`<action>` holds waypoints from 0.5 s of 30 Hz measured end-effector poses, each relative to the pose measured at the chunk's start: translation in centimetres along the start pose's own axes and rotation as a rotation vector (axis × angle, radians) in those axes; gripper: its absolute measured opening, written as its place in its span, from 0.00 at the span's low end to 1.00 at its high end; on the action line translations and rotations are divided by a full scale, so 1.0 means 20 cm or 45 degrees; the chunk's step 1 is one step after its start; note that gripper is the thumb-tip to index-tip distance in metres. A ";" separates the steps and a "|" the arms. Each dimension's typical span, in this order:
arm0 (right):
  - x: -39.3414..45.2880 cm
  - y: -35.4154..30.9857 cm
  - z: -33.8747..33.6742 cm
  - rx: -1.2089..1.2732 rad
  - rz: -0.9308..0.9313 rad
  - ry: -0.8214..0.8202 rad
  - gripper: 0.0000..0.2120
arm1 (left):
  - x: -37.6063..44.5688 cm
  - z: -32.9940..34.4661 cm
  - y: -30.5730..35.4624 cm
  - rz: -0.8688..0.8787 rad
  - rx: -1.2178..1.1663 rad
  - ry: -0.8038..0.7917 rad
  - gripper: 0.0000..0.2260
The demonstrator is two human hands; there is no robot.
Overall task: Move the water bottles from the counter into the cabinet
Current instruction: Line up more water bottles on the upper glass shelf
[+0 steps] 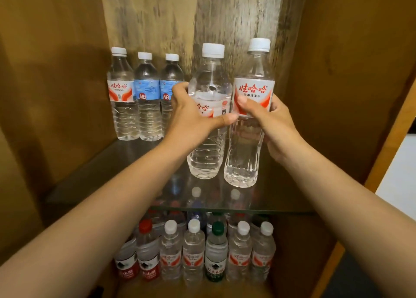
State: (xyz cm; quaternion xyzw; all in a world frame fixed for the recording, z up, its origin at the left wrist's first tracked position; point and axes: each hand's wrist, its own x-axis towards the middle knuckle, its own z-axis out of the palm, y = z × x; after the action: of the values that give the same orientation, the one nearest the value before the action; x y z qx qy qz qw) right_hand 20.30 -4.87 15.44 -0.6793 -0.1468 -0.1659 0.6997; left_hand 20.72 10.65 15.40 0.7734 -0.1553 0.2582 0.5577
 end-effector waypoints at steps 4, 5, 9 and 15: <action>-0.06 0.02 -0.07 -0.258 -0.028 -0.140 0.30 | -0.02 -0.08 -0.09 -0.030 0.157 -0.227 0.51; -0.08 0.02 -0.09 -0.321 -0.010 -0.178 0.32 | -0.03 -0.10 -0.11 -0.061 0.203 -0.270 0.51; -0.12 0.03 -0.12 -0.515 0.048 -0.204 0.38 | -0.06 -0.11 -0.19 -0.176 0.332 -0.390 0.38; -0.09 0.05 -0.08 -0.512 0.084 -0.127 0.34 | -0.04 -0.07 -0.21 -0.088 0.473 -0.261 0.37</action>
State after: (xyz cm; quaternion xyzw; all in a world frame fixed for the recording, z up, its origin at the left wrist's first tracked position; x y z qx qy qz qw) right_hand 19.14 -6.49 13.63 -0.8171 -0.1230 -0.1349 0.5469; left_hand 22.07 13.27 12.04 0.8901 -0.1343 0.1831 0.3953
